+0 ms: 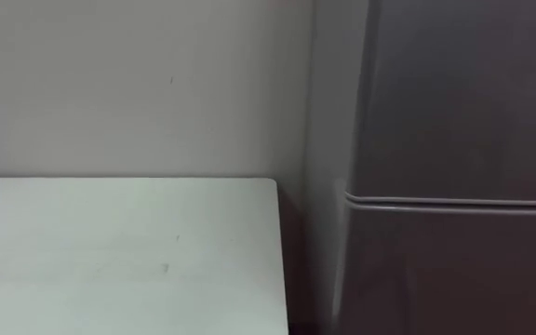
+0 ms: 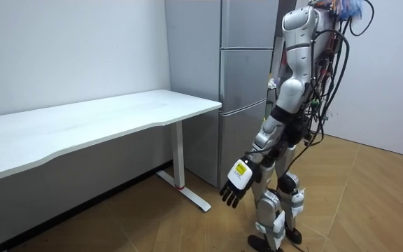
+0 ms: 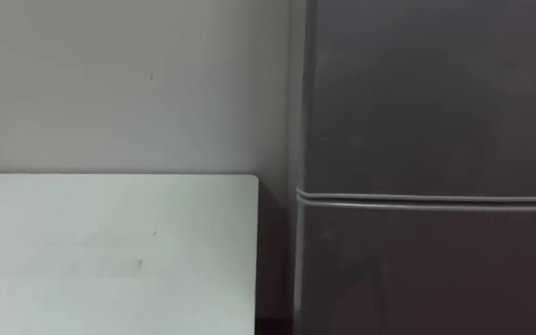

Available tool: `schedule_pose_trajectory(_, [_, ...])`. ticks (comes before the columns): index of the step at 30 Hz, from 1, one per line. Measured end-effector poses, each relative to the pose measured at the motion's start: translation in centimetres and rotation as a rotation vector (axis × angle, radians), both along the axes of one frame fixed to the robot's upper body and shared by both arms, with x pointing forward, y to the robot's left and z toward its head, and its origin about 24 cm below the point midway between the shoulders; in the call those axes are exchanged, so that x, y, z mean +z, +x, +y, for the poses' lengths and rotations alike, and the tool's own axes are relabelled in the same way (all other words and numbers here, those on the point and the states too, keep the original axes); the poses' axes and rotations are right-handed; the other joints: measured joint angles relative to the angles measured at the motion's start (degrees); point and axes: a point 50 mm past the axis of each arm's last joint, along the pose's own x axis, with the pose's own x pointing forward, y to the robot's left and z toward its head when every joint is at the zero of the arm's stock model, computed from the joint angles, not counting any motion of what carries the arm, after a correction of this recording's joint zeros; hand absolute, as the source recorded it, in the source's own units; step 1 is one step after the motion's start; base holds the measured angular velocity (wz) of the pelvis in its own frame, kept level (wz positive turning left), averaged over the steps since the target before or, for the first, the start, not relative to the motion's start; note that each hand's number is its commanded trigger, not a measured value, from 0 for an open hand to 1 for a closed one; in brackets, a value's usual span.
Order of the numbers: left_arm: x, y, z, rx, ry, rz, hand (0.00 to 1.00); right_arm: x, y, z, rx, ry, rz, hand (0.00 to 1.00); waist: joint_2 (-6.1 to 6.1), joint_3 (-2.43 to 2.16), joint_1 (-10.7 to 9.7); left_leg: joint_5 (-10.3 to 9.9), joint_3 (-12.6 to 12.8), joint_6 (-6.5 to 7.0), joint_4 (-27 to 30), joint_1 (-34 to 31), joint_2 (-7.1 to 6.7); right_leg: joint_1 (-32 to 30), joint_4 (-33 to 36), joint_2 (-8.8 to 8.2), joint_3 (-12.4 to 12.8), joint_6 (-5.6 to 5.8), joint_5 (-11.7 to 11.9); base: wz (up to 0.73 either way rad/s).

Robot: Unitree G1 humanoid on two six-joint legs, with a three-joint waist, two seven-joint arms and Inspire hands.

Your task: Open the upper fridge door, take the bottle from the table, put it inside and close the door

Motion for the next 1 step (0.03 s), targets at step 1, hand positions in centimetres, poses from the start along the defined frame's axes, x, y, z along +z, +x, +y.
schedule_pose_trajectory(1, [-0.01, -0.02, -0.01, 0.000, -0.003, 0.001, 0.00, 0.00, 0.00, 0.00, 0.000, 0.000, 0.000, 0.00, -0.06, 0.03, 0.00, 0.00, -0.01, 0.00, 0.01, 0.00, 0.00, 0.01, 0.00, 0.00, 0.00, 0.00, 0.00, 0.00])
